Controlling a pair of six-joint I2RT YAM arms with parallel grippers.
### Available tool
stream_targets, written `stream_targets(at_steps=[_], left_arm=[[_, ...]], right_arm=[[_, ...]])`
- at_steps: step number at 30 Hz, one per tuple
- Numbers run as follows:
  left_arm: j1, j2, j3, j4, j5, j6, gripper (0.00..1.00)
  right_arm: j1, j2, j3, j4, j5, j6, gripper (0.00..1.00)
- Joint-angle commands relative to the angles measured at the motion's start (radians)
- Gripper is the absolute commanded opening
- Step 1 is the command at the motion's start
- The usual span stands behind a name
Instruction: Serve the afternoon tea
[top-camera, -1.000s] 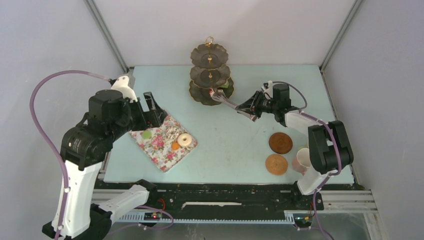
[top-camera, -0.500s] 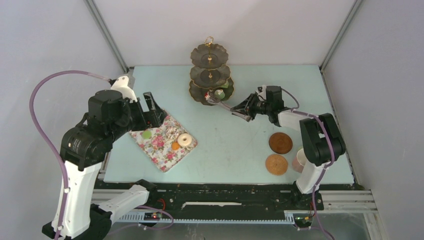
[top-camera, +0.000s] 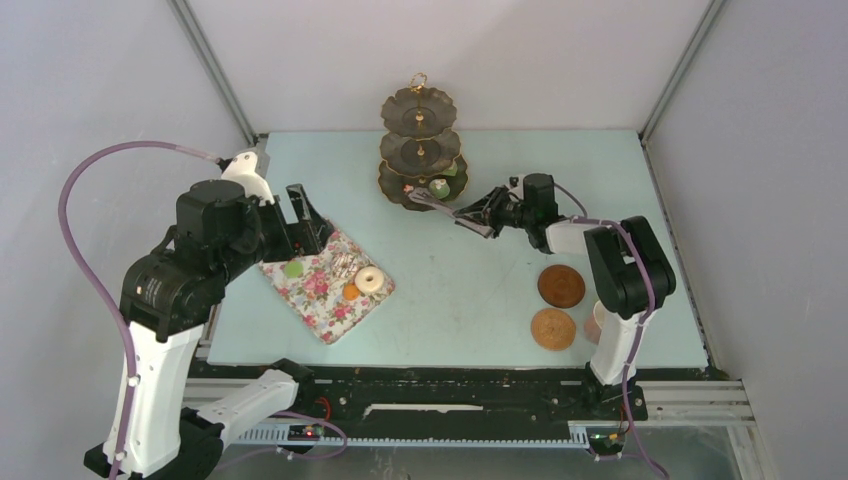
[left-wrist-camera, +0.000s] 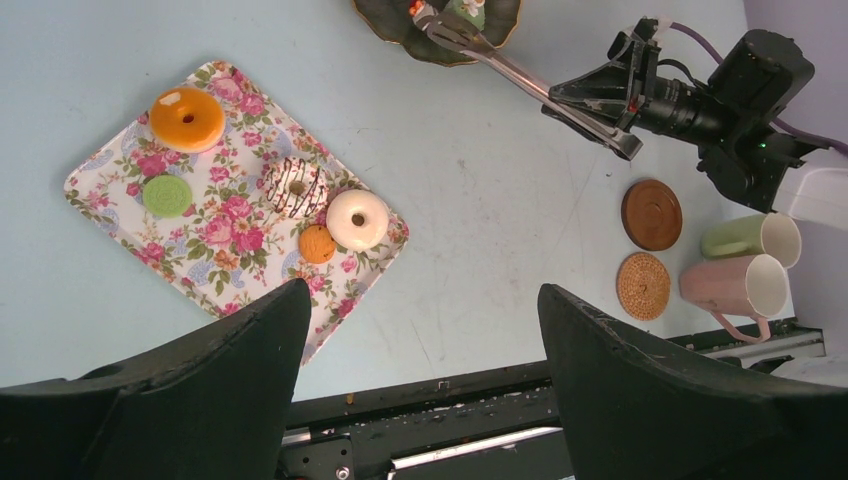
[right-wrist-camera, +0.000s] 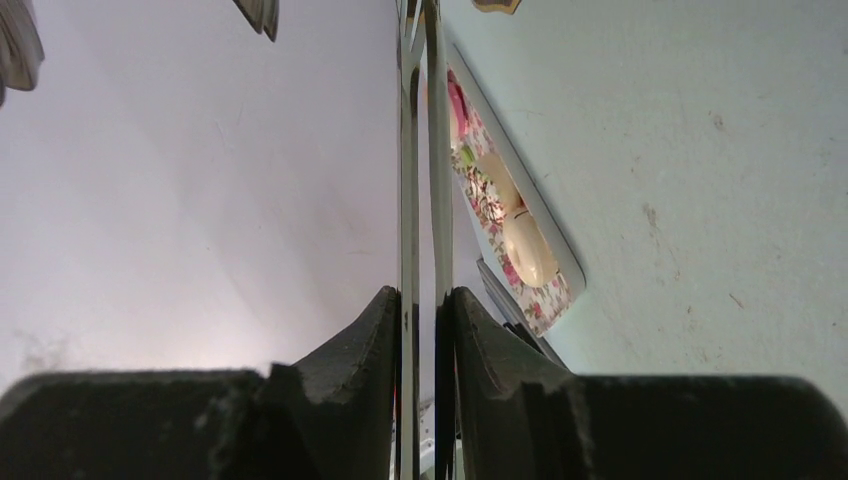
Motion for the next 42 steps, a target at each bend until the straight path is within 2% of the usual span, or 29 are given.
stream_targets(at_steps=[1, 15, 21, 33, 38, 42], left_arm=[[-0.006, -0.005, 0.024, 0.022, -0.008, 0.017, 0.91], [-0.008, 0.012, 0.026, 0.029, 0.001, 0.017, 0.91], [-0.011, 0.019, 0.028, 0.031, 0.004, 0.017, 0.91], [-0.018, 0.024, 0.038, 0.029, 0.007, 0.017, 0.91], [-0.017, 0.019, 0.032, 0.028, 0.004, 0.016, 0.91], [-0.016, 0.018, 0.02, 0.038, 0.001, -0.002, 0.91]], right_arm=[[-0.018, 0.008, 0.041, 0.061, 0.015, 0.02, 0.26], [-0.026, -0.016, 0.041, -0.059, -0.021, -0.107, 0.31], [-0.027, -0.078, 0.078, -0.24, -0.013, -0.252, 0.33], [-0.019, -0.151, 0.118, -0.439, -0.003, -0.408, 0.37], [-0.005, -0.185, 0.117, -0.486, -0.017, -0.456, 0.36], [0.009, -0.247, 0.118, -0.632, -0.014, -0.552, 0.34]])
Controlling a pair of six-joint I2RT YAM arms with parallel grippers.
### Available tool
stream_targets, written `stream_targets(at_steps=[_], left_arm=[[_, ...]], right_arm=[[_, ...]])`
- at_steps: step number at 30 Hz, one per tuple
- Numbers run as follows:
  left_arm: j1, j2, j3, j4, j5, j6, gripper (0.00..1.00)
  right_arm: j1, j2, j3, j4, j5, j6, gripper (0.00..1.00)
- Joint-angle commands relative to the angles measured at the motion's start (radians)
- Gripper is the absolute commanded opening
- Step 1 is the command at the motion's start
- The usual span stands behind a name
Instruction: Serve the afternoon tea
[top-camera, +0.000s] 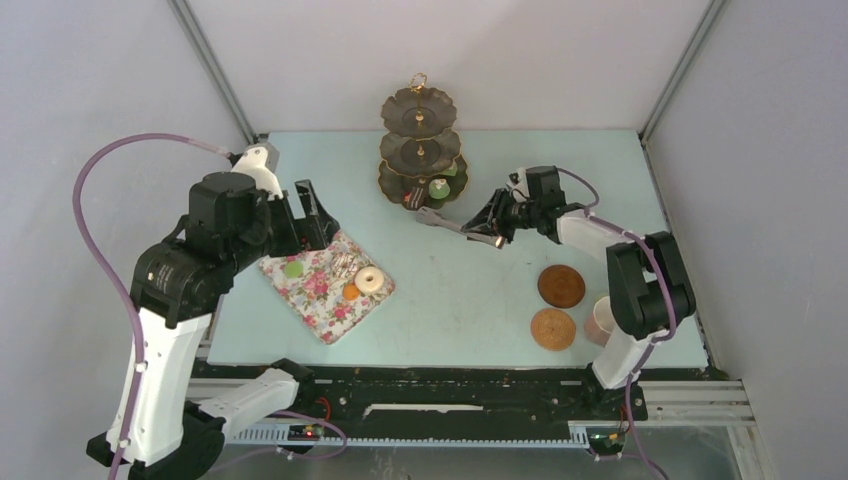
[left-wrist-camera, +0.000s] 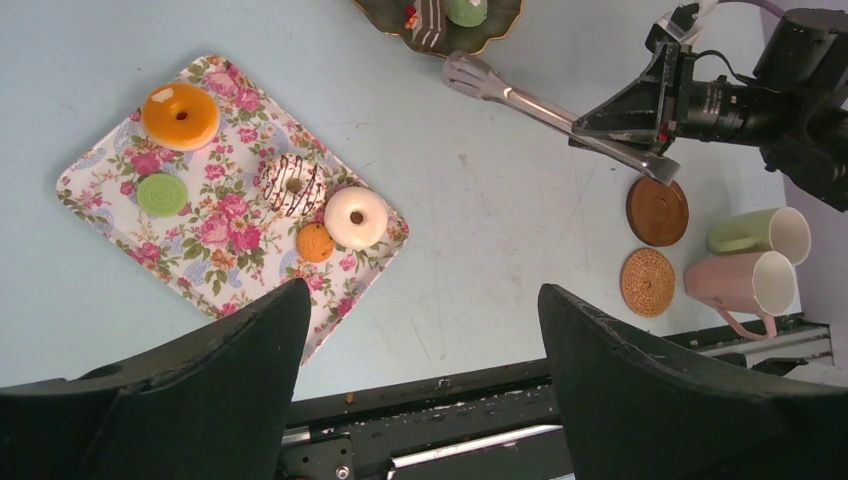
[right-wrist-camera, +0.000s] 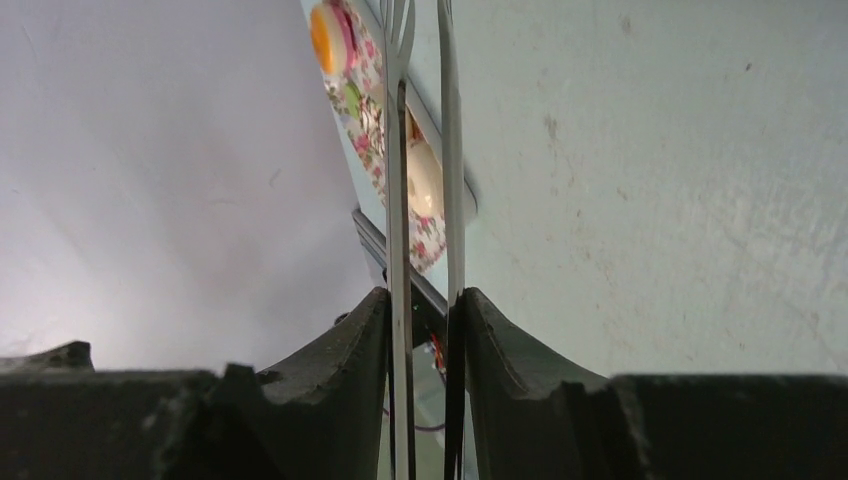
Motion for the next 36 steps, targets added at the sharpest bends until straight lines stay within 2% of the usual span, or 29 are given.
stream_targets(at_steps=[1, 8, 14, 21, 28, 34, 36], left_arm=[[-0.006, -0.011, 0.006, 0.044, 0.0, -0.014, 0.91], [-0.005, -0.061, -0.194, 0.224, 0.074, -0.168, 0.91], [0.005, -0.082, -0.392, 0.427, 0.139, -0.32, 0.91], [0.09, 0.035, -0.573, 0.689, 0.255, -0.468, 0.89], [0.228, 0.283, -0.572, 0.845, 0.332, -0.522, 0.79], [0.311, 0.56, -0.443, 0.911, 0.367, -0.528, 0.67], [0.325, 0.65, -0.361, 0.903, 0.354, -0.504, 0.66]], right_arm=[[0.021, -0.129, 0.035, -0.15, -0.01, -0.141, 0.34], [0.057, -0.284, 0.034, -0.443, 0.046, -0.403, 0.34], [0.113, -0.433, 0.035, -0.705, 0.208, -0.61, 0.34], [0.18, -0.603, 0.009, -0.806, 0.319, -0.657, 0.34], [0.127, -0.766, -0.089, -0.812, 0.313, -0.63, 0.34], [0.01, -0.844, -0.112, -0.876, 0.295, -0.661, 0.35], [-0.019, -0.858, -0.112, -0.895, 0.293, -0.668, 0.35]])
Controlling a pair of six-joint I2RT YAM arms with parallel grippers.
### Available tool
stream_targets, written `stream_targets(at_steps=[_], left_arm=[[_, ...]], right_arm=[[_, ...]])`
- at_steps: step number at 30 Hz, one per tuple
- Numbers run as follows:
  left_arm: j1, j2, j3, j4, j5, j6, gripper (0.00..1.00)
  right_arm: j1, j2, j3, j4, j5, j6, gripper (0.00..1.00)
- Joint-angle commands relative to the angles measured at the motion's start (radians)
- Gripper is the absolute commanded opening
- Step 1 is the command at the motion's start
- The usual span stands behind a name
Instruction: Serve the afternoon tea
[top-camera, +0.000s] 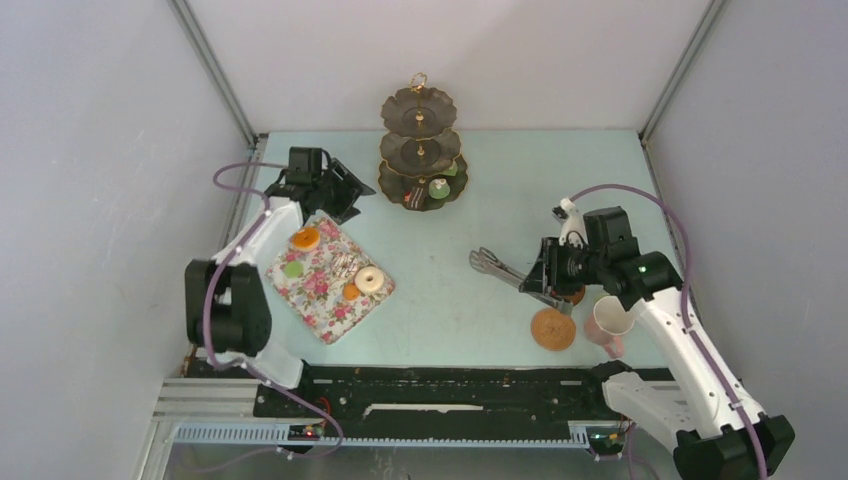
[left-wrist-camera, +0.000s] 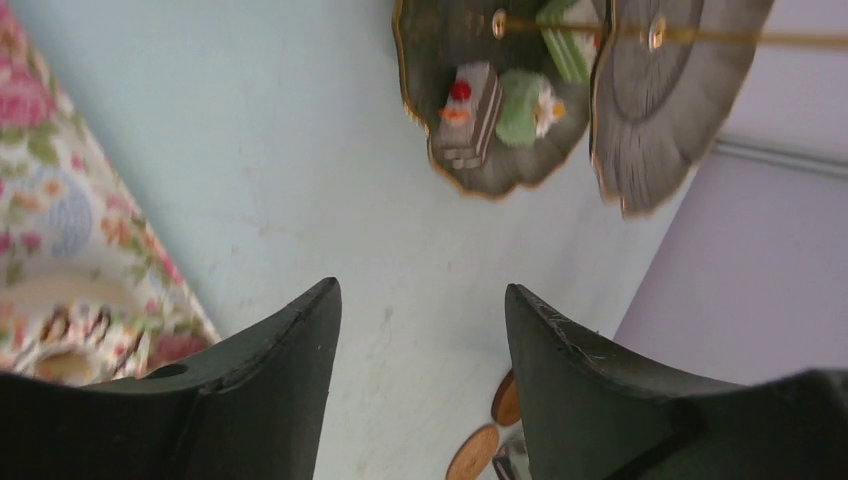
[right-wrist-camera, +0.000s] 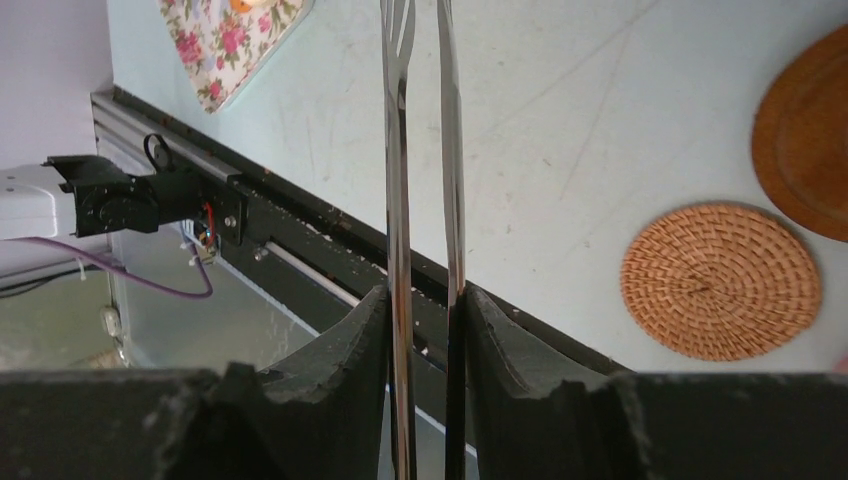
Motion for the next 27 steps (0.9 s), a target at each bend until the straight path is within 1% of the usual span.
stream_targets(at_steps=[1, 3, 7, 13, 19, 23, 27], left_arm=[[0.037, 0.179, 0.183, 0.059, 0.02, 0.014, 0.66], [0.047, 0.265, 0.269, 0.052, 0.02, 0.019, 0.65], [0.058, 0.408, 0.389, 0.073, 0.02, -0.017, 0.66], [0.063, 0.568, 0.544, 0.1, 0.021, -0.078, 0.63], [0.064, 0.682, 0.62, 0.141, 0.028, -0.145, 0.58], [0.063, 0.714, 0.625, 0.172, 0.003, -0.18, 0.59], [0.058, 0.743, 0.624, 0.22, 0.021, -0.221, 0.6]], right_arm=[[-0.059, -0.048, 0.004, -0.047, -0.006, -0.033, 0.35], [-0.078, -0.058, 0.005, -0.063, -0.008, -0.03, 0.35], [-0.099, -0.08, 0.006, -0.093, -0.003, -0.012, 0.35], [-0.121, -0.097, 0.018, -0.125, 0.02, 0.018, 0.35], [-0.133, -0.108, 0.042, -0.146, 0.053, 0.045, 0.35], [-0.139, -0.117, 0.054, -0.16, 0.065, 0.06, 0.35], [-0.141, -0.124, 0.056, -0.172, 0.079, 0.065, 0.35]])
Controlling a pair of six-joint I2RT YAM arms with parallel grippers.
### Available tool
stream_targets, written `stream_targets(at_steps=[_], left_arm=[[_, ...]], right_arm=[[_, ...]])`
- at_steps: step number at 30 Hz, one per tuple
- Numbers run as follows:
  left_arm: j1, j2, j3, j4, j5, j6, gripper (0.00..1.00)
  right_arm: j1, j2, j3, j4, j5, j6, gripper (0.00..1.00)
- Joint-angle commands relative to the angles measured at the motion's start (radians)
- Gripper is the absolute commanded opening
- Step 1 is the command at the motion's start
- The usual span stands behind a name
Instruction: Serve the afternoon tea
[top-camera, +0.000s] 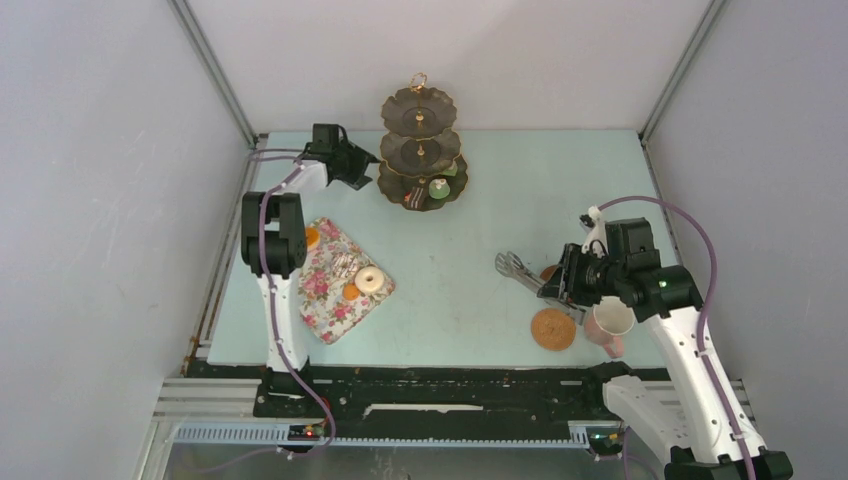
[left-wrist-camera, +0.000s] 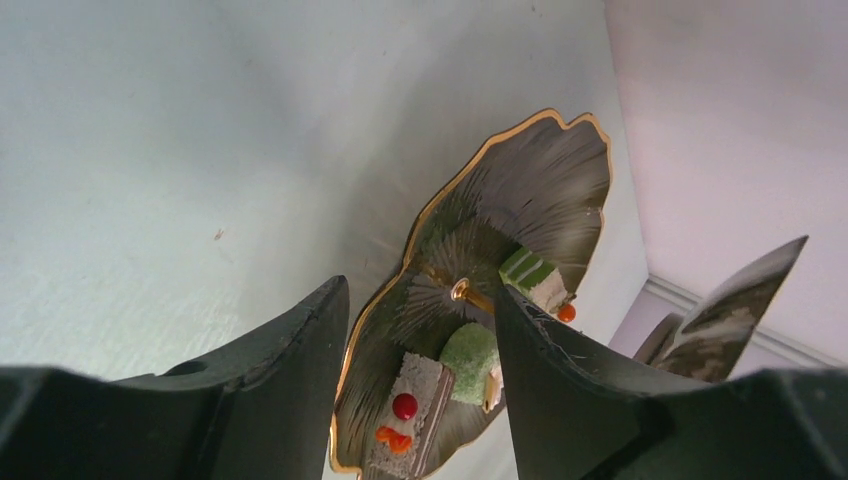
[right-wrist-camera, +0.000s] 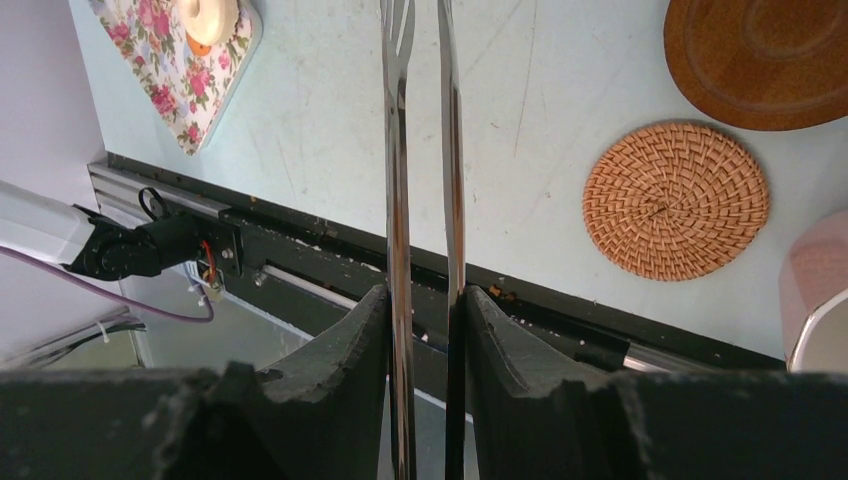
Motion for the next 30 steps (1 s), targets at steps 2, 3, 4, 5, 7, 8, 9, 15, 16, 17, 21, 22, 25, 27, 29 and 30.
stream_targets(at_steps=[2, 3, 4, 5, 7, 8, 9, 15, 16, 17, 21, 22, 25, 27, 29, 30], left_arm=[[-0.005, 0.031, 0.035, 0.1, 0.015, -0.072, 0.61], [-0.006, 0.038, 0.035, 0.107, 0.017, -0.08, 0.6], [-0.008, 0.044, 0.034, 0.117, 0.02, -0.093, 0.6], [-0.01, 0.051, 0.031, 0.128, 0.026, -0.108, 0.59], [-0.013, 0.058, 0.021, 0.155, 0.033, -0.141, 0.56], [-0.015, 0.06, 0.016, 0.167, 0.033, -0.153, 0.54], [-0.019, 0.061, 0.014, 0.176, 0.034, -0.162, 0.51], [-0.044, 0.044, 0.009, 0.165, 0.02, -0.154, 0.43], [-0.049, 0.037, 0.0, 0.162, 0.016, -0.151, 0.42], [-0.052, 0.028, -0.016, 0.165, 0.014, -0.15, 0.42], [-0.076, -0.009, -0.088, 0.194, 0.013, -0.164, 0.41], [-0.083, -0.017, -0.104, 0.199, 0.016, -0.167, 0.41], [-0.108, -0.044, -0.141, 0.209, 0.016, -0.172, 0.4], [-0.125, -0.072, -0.179, 0.213, 0.012, -0.178, 0.4], [-0.143, -0.104, -0.233, 0.249, 0.007, -0.193, 0.4], [-0.154, -0.116, -0.251, 0.253, 0.008, -0.195, 0.39]], right_arm=[[-0.006, -0.021, 0.048, -0.017, 0.028, 0.021, 0.35], [-0.005, -0.022, 0.048, -0.019, 0.032, 0.021, 0.35], [-0.006, -0.024, 0.048, -0.019, 0.033, 0.022, 0.35], [-0.006, -0.024, 0.048, -0.018, 0.032, 0.021, 0.35], [-0.006, -0.026, 0.048, -0.016, 0.027, 0.025, 0.35], [-0.006, -0.027, 0.048, -0.016, 0.026, 0.027, 0.34], [-0.006, -0.028, 0.048, -0.016, 0.026, 0.03, 0.34], [-0.007, -0.042, 0.048, -0.021, 0.032, 0.03, 0.34], [-0.006, -0.044, 0.048, -0.022, 0.033, 0.029, 0.34], [-0.007, -0.045, 0.048, -0.022, 0.034, 0.029, 0.34], [-0.006, -0.054, 0.047, -0.023, 0.034, 0.026, 0.34], [-0.006, -0.056, 0.048, -0.025, 0.034, 0.025, 0.34], [-0.006, -0.064, 0.047, -0.031, 0.035, 0.018, 0.34], [-0.006, -0.07, 0.044, -0.033, 0.035, 0.012, 0.34], [-0.007, -0.081, 0.04, -0.034, 0.034, 0.011, 0.34], [-0.006, -0.087, 0.034, -0.034, 0.033, 0.01, 0.34]])
